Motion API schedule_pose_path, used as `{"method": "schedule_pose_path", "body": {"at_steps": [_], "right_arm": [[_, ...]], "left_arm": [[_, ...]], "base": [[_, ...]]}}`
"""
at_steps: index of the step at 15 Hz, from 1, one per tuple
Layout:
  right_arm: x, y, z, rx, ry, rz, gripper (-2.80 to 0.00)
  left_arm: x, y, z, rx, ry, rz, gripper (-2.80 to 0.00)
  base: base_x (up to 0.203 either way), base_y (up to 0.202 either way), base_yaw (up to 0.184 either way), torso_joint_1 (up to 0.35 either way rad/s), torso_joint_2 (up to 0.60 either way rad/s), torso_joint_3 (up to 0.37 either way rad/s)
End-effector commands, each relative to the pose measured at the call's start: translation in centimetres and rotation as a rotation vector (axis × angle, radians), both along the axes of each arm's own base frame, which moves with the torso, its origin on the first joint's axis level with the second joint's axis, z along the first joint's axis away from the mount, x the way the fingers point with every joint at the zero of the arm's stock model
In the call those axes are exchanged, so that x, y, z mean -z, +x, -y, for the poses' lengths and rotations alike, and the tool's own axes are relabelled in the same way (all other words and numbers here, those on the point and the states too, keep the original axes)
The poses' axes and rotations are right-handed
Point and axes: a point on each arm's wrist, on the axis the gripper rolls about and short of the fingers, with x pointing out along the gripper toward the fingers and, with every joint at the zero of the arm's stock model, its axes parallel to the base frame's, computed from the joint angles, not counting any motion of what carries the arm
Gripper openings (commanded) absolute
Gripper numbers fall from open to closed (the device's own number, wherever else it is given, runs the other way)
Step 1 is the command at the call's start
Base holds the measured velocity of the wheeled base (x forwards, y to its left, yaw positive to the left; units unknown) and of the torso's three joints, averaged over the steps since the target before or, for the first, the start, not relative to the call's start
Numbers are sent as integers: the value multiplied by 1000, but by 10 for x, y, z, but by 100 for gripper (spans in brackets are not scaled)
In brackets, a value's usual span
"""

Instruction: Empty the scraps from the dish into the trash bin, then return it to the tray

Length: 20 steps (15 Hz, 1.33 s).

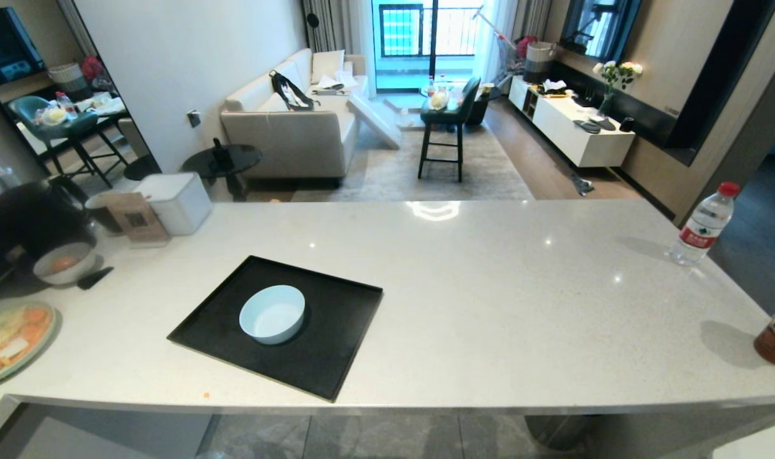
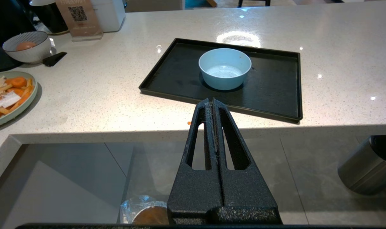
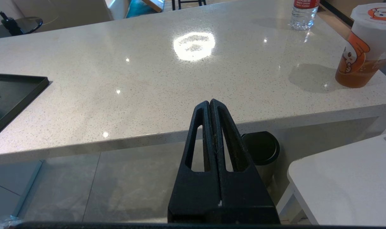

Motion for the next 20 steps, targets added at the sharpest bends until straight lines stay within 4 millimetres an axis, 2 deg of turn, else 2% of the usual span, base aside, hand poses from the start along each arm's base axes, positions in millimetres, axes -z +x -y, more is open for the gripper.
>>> {"method": "schedule_pose_path", "body": {"at_steps": [1,20], "right_arm": [[0,0,0,0,1,1,-280],[0,0,0,0,1,1,-280]], "left_arm": [[0,0,0,0,0,-2,-280],[0,0,0,-1,0,-2,-280]], "base": [[0,0,0,0,0,0],[0,0,0,0,0,0]]}}
